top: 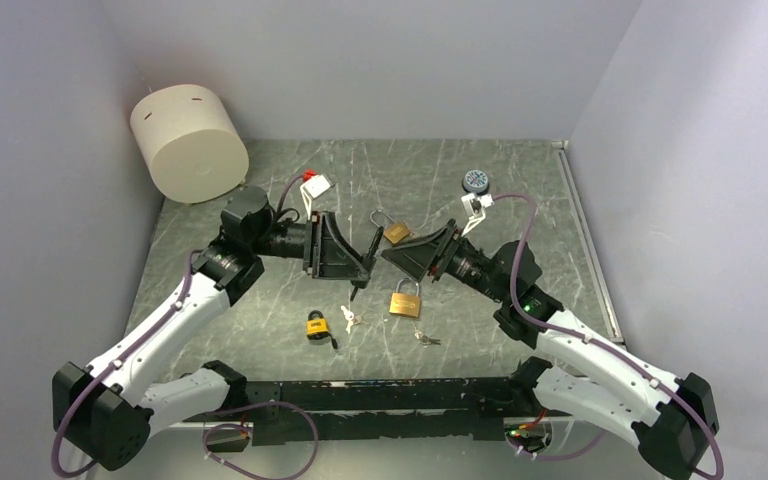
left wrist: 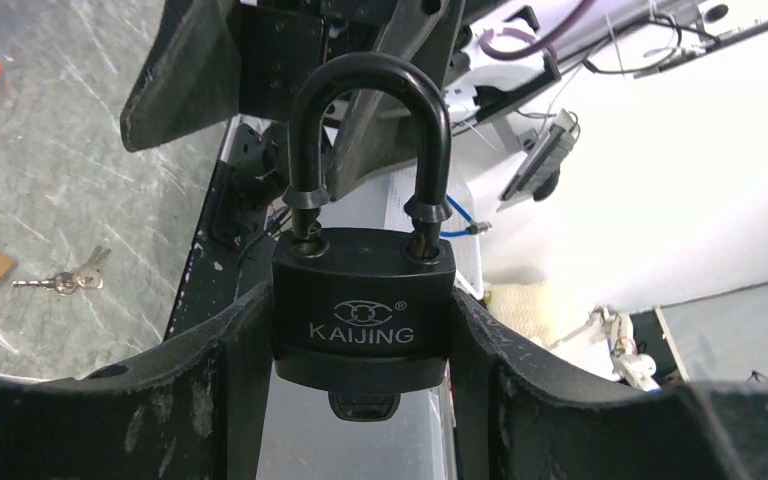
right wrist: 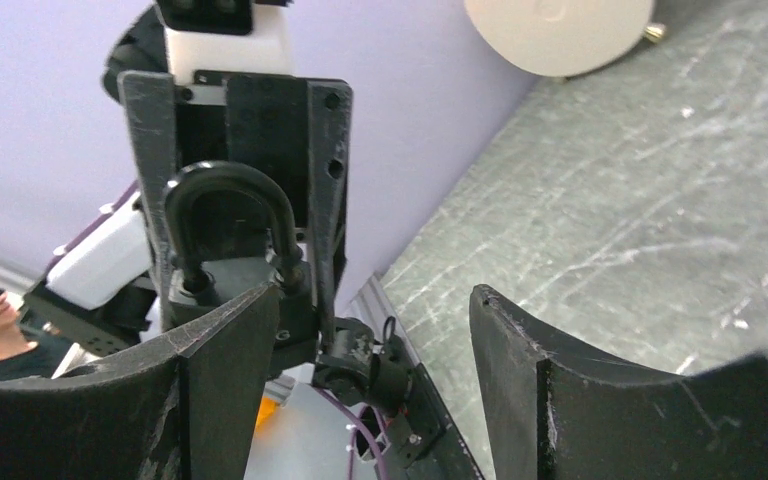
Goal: Unlock with the key
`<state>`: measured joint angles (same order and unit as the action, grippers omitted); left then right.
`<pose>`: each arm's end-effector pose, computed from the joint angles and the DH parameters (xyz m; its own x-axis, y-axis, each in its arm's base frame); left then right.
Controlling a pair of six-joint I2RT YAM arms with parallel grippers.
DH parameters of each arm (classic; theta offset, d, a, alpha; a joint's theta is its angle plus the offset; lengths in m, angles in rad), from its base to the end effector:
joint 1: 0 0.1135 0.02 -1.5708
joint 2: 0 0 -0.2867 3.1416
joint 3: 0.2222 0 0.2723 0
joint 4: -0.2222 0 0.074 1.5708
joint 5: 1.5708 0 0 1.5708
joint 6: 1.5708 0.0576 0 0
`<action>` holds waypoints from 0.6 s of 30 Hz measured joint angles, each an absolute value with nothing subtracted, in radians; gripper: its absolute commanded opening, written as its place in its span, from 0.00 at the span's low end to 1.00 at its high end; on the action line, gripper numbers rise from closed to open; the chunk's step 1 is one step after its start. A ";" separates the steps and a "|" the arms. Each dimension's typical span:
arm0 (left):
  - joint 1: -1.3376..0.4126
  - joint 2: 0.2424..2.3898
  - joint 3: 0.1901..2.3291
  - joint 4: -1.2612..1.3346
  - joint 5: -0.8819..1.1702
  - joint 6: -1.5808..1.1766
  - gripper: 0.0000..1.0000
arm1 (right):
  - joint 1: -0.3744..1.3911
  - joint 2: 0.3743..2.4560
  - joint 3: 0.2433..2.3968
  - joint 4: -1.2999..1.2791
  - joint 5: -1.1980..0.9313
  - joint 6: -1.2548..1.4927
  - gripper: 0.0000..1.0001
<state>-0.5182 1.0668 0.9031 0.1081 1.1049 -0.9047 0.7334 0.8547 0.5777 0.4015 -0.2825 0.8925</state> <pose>0.1944 -0.1701 0.3749 -0.8140 0.0576 -0.5779 0.5784 -0.0102 -0.8157 0.1616 0.1672 0.3309 -0.6027 0.4635 -0.6496 -0.6041 0.2668 0.7509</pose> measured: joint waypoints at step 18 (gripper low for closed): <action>-0.553 1.035 0.909 0.037 1.180 -0.805 0.03 | 0.733 0.969 0.658 0.611 -0.489 0.876 0.36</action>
